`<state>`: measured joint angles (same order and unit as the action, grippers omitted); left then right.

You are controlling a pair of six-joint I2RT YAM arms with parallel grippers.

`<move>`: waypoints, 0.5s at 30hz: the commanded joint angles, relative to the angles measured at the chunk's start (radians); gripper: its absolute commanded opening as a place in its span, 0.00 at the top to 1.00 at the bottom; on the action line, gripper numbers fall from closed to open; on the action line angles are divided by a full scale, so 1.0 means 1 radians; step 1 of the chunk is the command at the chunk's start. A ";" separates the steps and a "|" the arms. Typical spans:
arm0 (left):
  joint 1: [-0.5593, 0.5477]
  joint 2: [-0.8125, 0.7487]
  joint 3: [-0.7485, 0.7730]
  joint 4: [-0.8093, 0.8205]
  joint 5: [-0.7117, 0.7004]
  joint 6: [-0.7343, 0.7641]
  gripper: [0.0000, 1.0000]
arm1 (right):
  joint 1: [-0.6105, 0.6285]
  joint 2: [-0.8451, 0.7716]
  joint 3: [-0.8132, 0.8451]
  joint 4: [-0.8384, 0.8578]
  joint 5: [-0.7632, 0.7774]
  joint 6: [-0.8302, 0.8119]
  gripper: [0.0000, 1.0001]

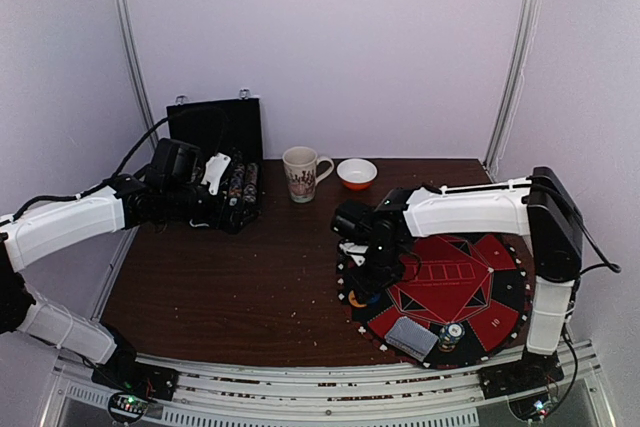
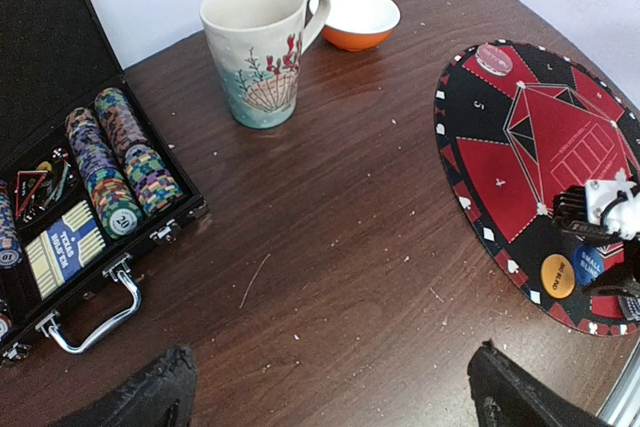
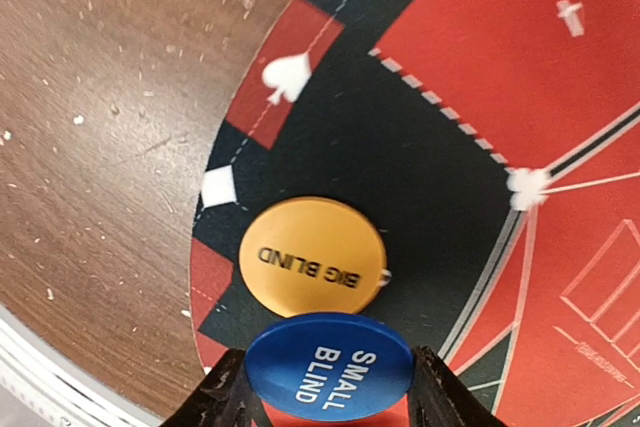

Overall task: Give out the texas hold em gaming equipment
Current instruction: Pick up the small blind button from the poker table mat, then place the small blind button at position9.

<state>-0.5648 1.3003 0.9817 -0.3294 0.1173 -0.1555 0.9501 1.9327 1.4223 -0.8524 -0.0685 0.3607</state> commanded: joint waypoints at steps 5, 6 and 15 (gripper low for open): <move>-0.007 -0.026 0.020 0.047 0.021 0.012 0.02 | -0.126 -0.121 -0.041 -0.043 0.046 -0.033 0.65; -0.007 -0.026 0.020 0.047 0.021 0.013 0.02 | -0.147 -0.136 -0.054 -0.043 0.051 -0.035 0.65; -0.007 -0.014 0.036 0.045 0.033 0.030 0.02 | -0.433 -0.288 -0.198 -0.015 0.126 -0.060 0.65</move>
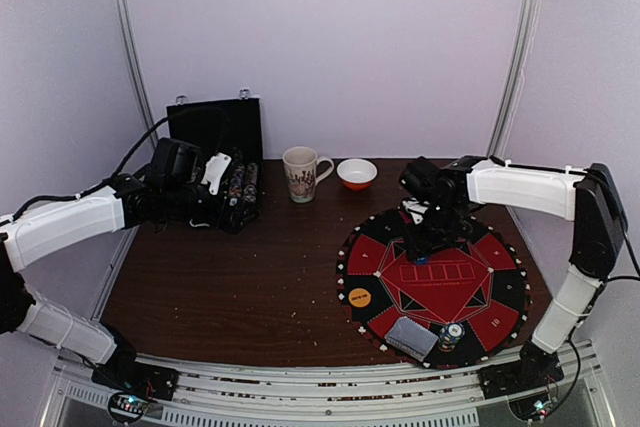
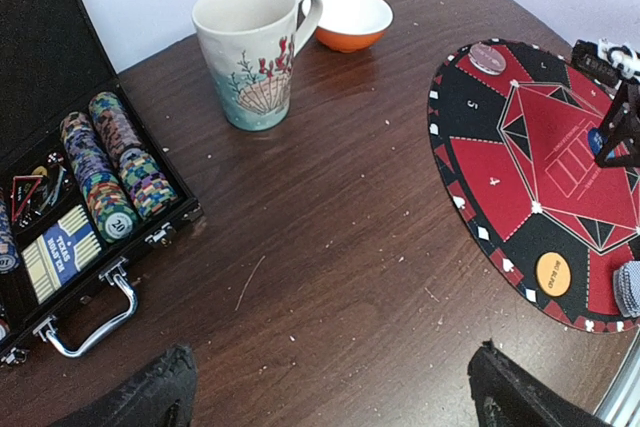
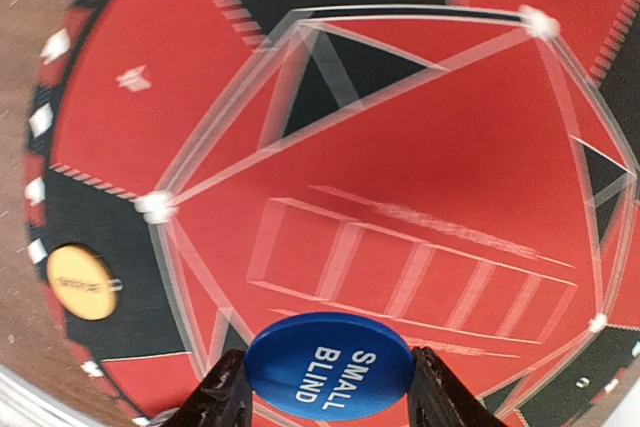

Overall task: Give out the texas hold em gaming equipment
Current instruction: Place the small blind button at position9.

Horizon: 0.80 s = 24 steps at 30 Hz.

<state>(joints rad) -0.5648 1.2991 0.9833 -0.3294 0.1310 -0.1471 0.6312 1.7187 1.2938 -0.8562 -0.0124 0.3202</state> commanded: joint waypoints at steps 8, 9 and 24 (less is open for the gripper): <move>-0.006 -0.011 0.043 0.030 0.004 0.047 0.02 | -0.435 -0.170 -0.238 0.091 0.089 -0.046 0.65; -0.006 -0.011 0.043 0.029 0.004 0.049 0.02 | -0.464 -0.173 -0.250 0.099 0.091 -0.050 0.65; -0.006 0.001 0.045 0.026 0.010 0.064 0.02 | -0.677 -0.194 -0.291 0.129 0.096 -0.093 0.66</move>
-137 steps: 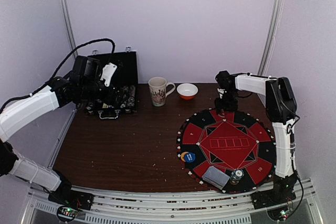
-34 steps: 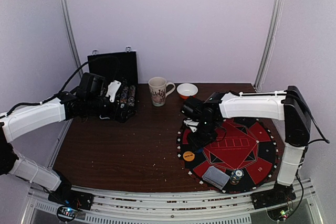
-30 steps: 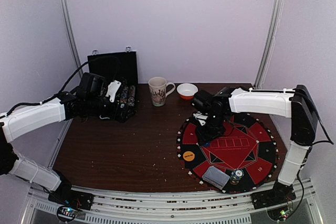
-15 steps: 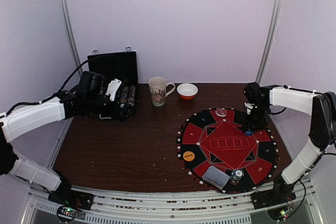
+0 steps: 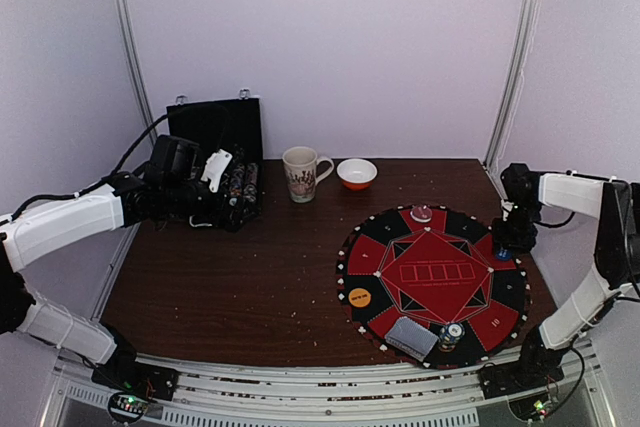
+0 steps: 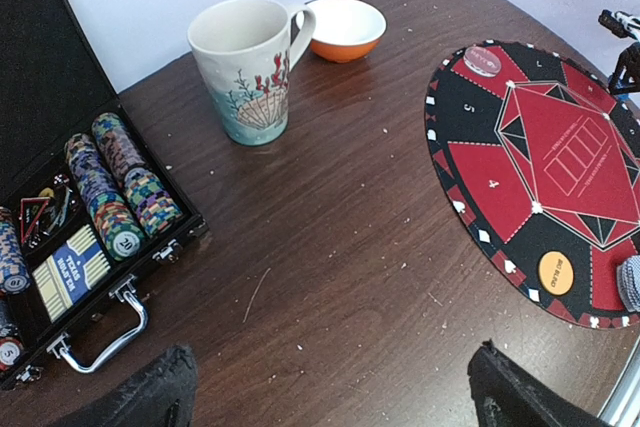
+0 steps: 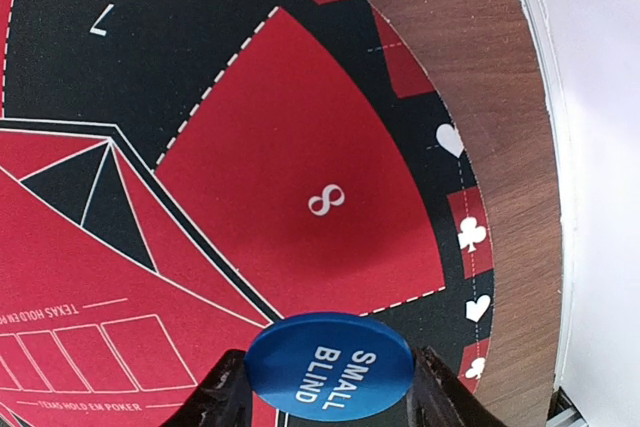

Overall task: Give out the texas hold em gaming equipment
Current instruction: Place the small blind button at position9.

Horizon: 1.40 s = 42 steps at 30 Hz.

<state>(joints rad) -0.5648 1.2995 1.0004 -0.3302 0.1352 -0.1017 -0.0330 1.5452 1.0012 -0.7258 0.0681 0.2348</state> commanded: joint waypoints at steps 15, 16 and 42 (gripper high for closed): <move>-0.007 0.000 0.029 0.027 0.010 0.025 0.02 | -0.016 -0.043 0.002 -0.009 0.028 -0.011 0.67; -0.006 0.000 0.030 0.027 0.010 0.025 0.02 | -0.016 -0.043 0.001 -0.009 0.026 -0.011 0.67; -0.007 0.018 0.041 0.033 0.028 0.009 0.02 | -0.016 -0.048 -0.007 0.006 0.019 -0.003 0.68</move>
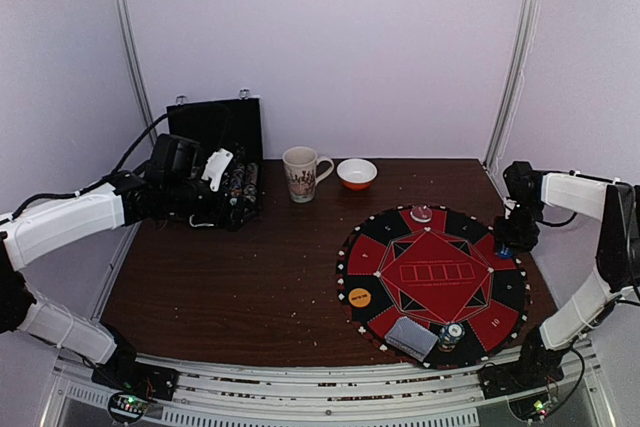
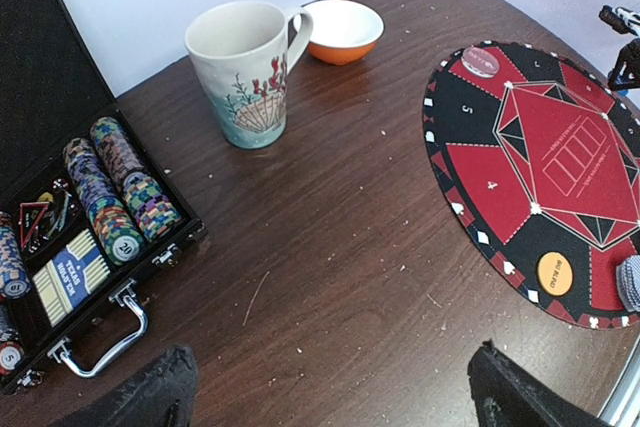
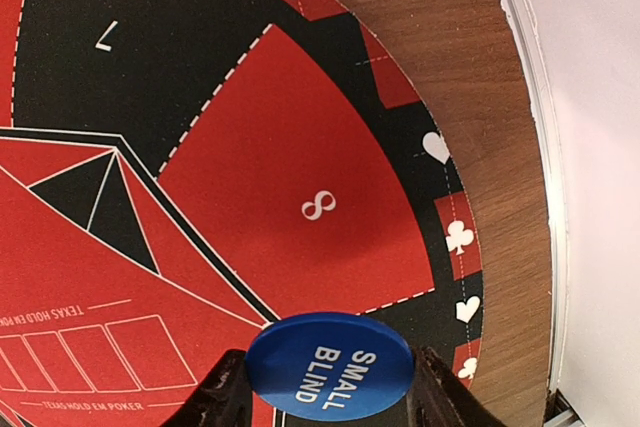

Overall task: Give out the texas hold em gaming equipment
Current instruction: Place the small blind button at position9.

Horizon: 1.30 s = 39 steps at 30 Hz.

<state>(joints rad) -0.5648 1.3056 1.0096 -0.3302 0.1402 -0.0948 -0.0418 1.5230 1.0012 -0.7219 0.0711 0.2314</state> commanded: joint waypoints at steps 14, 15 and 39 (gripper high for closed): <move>-0.008 -0.032 -0.006 0.155 0.034 -0.036 0.02 | -0.007 -0.035 -0.038 0.058 -0.026 0.032 0.70; -0.008 -0.035 -0.005 0.157 0.035 -0.036 0.02 | -0.007 -0.035 -0.040 0.062 -0.029 0.034 0.70; -0.011 -0.038 -0.016 0.189 0.025 -0.059 0.02 | -0.011 0.022 -0.059 0.086 -0.091 0.065 0.71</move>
<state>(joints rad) -0.5705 1.2831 1.0077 -0.1833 0.1753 -0.1459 -0.0437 1.5120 0.9539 -0.6289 0.0135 0.2771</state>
